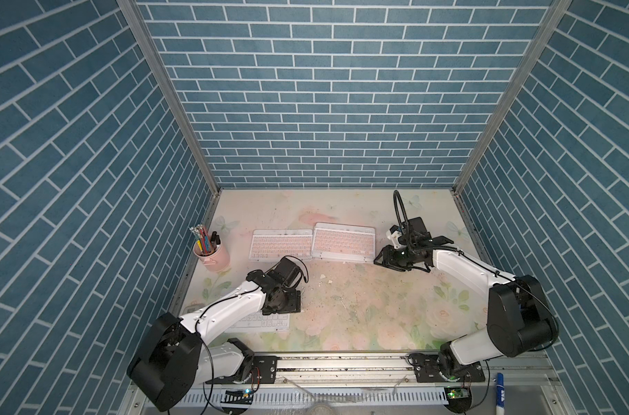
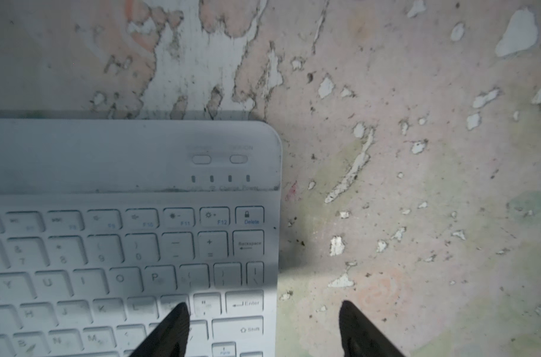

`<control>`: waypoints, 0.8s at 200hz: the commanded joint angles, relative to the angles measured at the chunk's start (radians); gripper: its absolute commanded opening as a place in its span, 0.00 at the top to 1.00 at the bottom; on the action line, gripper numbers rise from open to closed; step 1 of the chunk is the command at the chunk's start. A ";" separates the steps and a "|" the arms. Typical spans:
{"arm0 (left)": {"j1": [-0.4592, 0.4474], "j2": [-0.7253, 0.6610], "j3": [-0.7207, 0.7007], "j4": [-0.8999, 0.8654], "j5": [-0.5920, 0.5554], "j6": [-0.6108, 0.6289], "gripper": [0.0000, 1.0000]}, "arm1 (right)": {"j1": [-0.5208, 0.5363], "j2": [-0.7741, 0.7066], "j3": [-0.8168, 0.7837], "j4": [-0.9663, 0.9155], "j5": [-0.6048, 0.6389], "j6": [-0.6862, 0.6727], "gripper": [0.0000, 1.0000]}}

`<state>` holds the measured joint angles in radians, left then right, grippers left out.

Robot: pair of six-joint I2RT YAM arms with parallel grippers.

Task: Stack the numeric keypads
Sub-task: Move the numeric keypad to the center of the board.

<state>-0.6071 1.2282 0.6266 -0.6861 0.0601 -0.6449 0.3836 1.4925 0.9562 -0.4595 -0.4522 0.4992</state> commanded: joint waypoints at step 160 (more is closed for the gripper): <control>-0.121 0.181 -0.026 0.254 0.154 -0.102 0.22 | 0.005 -0.097 0.019 -0.076 0.029 -0.002 0.55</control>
<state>-0.6876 1.3312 0.6350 -0.5808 0.0738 -0.7090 0.3843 1.4273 0.9562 -0.5030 -0.4389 0.4995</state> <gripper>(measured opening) 0.778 0.450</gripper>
